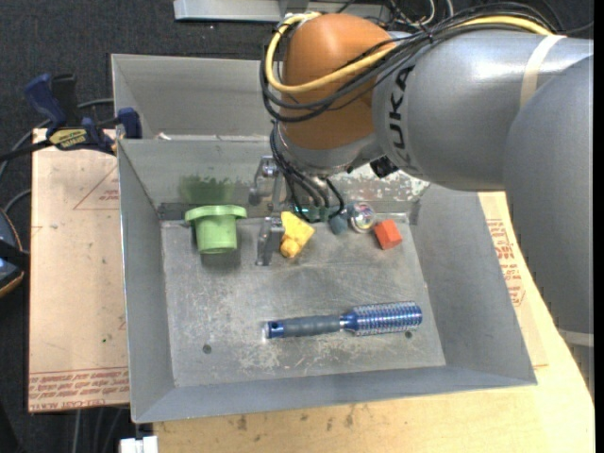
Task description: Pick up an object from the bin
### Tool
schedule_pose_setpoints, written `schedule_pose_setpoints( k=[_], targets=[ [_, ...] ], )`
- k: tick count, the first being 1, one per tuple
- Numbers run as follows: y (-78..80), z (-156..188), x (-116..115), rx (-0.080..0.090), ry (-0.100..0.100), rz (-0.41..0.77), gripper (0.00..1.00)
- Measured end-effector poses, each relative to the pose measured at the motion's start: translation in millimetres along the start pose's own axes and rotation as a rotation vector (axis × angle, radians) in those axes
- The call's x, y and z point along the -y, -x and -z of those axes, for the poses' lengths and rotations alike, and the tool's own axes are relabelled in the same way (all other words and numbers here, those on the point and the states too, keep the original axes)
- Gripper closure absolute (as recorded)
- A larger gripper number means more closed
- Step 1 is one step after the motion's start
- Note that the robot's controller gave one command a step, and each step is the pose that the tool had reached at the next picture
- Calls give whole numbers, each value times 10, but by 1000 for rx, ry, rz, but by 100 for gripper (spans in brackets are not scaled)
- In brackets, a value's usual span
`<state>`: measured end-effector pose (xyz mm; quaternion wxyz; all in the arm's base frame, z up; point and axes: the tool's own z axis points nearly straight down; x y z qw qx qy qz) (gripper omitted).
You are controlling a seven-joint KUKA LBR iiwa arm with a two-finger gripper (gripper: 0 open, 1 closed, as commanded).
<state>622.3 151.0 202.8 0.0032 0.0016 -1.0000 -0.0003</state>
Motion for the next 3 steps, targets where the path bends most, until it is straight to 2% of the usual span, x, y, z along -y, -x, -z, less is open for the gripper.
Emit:
schedule_pose_setpoints(
  k=[1, 2, 3],
  targets=[
    [198, -1312, -251, 13, 2, 149, 0],
    [156, -1195, -531, 7, -2, 205, 0],
    [-13, -1021, -792, 9, -1, 580, 0]
  ],
)
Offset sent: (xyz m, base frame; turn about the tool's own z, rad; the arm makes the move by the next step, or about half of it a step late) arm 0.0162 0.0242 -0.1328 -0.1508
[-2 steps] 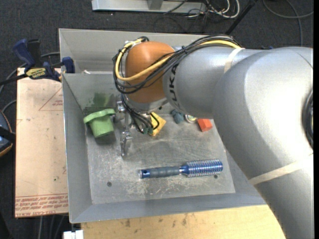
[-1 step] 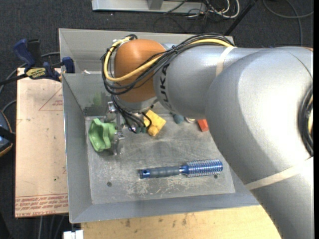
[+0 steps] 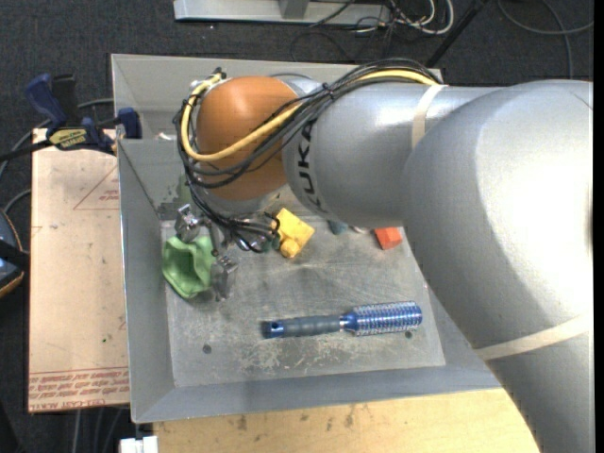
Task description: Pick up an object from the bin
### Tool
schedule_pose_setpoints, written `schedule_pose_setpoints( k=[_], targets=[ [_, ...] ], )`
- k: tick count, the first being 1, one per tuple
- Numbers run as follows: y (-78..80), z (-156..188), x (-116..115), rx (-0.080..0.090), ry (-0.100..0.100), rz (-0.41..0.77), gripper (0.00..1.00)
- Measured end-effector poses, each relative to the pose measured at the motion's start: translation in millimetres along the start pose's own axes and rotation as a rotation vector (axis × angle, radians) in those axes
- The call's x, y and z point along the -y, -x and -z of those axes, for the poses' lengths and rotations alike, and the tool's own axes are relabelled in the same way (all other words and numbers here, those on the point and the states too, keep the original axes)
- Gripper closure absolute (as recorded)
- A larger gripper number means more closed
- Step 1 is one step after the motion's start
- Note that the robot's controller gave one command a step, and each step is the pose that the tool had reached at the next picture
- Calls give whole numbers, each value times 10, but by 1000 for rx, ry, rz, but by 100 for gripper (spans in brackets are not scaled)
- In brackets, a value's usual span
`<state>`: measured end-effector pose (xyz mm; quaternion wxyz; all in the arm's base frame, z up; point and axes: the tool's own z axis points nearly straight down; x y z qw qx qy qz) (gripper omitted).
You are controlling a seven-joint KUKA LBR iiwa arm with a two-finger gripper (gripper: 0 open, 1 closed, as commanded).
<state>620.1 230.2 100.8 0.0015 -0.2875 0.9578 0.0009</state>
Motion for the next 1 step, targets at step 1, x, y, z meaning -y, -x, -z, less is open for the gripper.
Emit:
schedule_pose_setpoints(
  k=[1],
  targets=[
    [-183, -260, -245, 7, -3, 381, 0]
  ],
)
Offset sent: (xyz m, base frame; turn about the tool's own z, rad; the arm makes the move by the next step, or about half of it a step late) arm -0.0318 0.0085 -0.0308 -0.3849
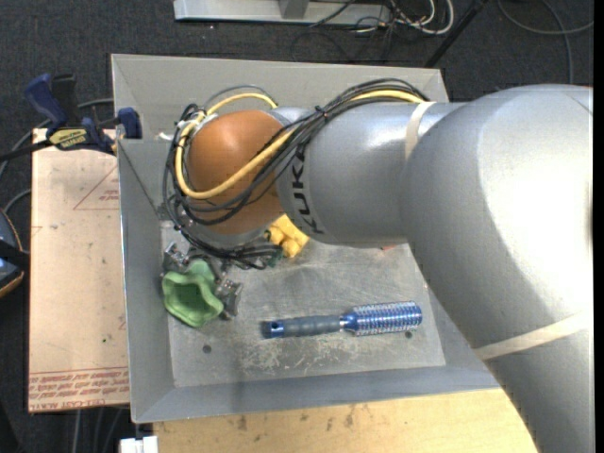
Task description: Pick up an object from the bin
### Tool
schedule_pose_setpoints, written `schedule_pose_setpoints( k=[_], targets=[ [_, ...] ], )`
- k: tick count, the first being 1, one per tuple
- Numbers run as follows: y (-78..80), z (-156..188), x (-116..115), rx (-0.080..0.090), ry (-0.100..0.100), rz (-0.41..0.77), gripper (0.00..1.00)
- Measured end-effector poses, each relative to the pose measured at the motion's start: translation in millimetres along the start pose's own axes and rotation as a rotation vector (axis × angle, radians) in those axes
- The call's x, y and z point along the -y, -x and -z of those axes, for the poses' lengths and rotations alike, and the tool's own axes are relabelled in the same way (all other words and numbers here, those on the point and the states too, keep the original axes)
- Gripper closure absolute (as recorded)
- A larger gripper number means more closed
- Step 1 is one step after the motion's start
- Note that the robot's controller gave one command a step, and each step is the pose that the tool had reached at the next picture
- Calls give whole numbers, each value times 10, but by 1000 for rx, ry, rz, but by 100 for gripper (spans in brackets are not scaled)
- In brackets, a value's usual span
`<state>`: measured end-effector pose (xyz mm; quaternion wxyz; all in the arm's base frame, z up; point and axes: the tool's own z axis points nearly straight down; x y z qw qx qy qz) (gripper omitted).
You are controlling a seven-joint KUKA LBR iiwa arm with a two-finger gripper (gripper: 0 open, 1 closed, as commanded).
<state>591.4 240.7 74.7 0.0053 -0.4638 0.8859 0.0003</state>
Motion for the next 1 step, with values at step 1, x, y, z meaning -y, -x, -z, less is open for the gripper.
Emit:
schedule_pose_setpoints(
  k=[1],
  targets=[
    [15, 15, 6, -4, 3, -4, 0]
  ],
)
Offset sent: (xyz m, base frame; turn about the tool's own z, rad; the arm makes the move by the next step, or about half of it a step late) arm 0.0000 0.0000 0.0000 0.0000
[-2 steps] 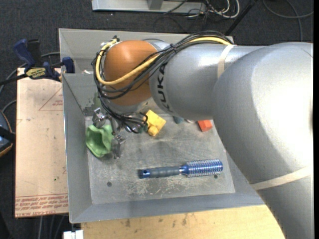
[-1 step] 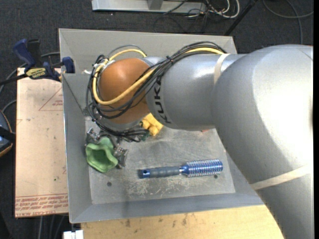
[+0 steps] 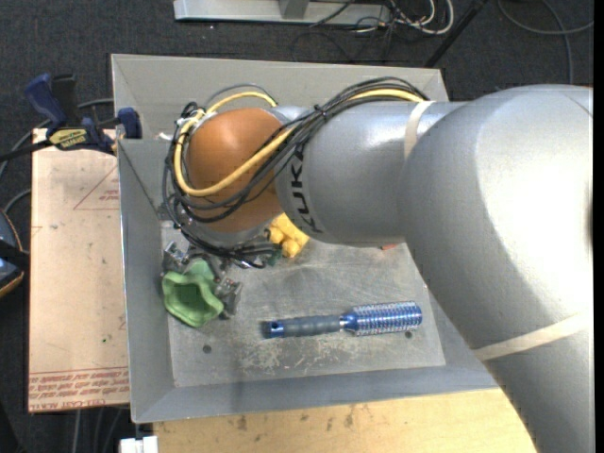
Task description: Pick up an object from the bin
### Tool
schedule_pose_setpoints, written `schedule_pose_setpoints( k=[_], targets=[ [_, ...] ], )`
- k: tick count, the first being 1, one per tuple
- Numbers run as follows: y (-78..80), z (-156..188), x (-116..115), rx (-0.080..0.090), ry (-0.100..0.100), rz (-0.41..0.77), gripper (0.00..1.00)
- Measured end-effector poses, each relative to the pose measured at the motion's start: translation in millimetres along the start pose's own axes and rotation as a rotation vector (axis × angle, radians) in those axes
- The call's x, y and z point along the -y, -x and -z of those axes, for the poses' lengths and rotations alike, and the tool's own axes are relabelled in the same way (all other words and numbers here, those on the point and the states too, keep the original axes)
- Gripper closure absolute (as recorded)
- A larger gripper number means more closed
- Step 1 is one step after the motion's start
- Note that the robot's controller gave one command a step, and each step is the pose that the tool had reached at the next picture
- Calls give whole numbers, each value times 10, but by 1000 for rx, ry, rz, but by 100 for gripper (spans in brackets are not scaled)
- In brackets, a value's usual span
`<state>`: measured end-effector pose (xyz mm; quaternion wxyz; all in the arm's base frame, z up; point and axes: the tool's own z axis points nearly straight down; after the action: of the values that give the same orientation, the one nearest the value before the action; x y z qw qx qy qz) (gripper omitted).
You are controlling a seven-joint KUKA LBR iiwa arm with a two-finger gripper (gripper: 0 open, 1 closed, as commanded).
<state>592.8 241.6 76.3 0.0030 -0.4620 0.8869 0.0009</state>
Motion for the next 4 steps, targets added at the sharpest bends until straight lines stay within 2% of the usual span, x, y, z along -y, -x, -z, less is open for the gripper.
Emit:
schedule_pose_setpoints(
  k=[1, 2, 3, 4],
  targets=[
    [4, 13, 4, 0, 0, 0, 100],
    [25, 441, 8, 2, -2, -3, 100],
    [38, 596, 10, -1, 0, -6, 100],
    [59, 1067, 15, 1, -2, -9, 100]
  ],
)
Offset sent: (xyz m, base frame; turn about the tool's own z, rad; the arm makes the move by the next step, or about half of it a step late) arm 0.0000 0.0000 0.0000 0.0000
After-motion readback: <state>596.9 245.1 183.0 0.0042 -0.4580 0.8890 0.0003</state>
